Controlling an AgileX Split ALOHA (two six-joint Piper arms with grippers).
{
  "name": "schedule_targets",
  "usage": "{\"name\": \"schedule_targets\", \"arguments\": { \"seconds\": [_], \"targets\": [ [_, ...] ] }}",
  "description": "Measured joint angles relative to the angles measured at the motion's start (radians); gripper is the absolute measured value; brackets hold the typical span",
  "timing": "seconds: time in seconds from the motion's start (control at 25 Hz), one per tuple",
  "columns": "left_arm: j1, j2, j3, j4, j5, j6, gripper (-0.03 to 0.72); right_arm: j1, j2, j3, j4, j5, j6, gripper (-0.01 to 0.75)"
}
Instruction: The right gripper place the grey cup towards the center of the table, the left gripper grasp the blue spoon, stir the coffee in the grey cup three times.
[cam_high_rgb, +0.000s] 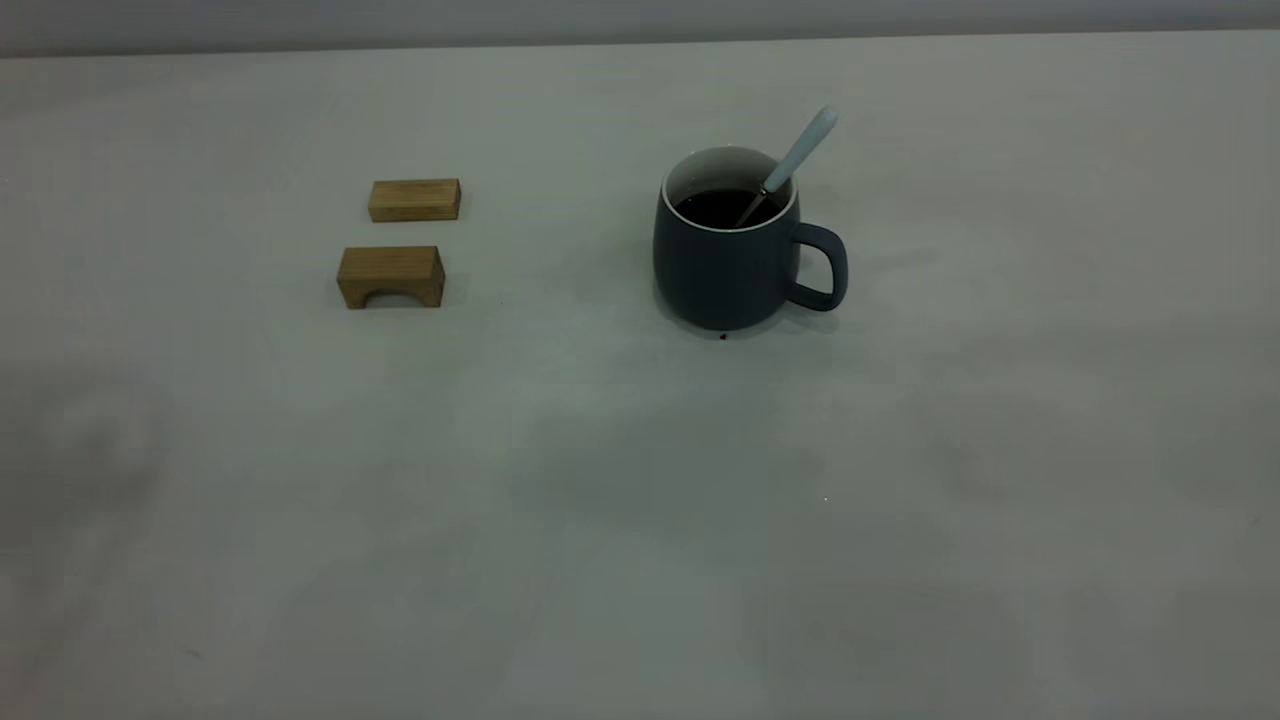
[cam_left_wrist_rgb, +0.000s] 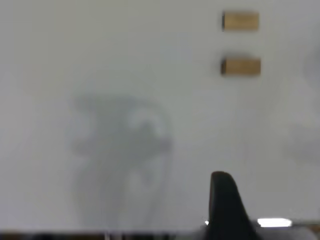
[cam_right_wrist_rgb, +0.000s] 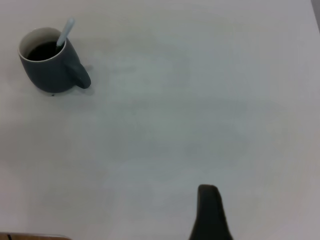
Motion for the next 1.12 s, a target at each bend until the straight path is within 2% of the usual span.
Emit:
{"name": "schedule_targets", "arguments": {
  "seconds": [0.28, 0.48, 0.76, 1.12],
  "targets": [
    [0.0, -0.363, 0.472, 0.0, 0.0, 0.003, 0.512, 0.0, 0.0, 0.0, 0.0, 0.0, 0.0, 0.592],
    [0.0, -0.639, 0.709, 0.003, 0.0, 0.042, 0.512, 0.0, 0.0, 0.0, 0.0, 0.0, 0.0, 0.592],
    [0.0, -0.945, 0.839, 0.012, -0.016, 0.068, 0.512, 0.0, 0.0, 0.0, 0.0, 0.0, 0.0, 0.592],
    [0.0, -1.209, 0.857, 0.073, -0.037, 0.06, 0.513, 0.0, 0.0, 0.0, 0.0, 0.0, 0.0, 0.592]
  ]
}}
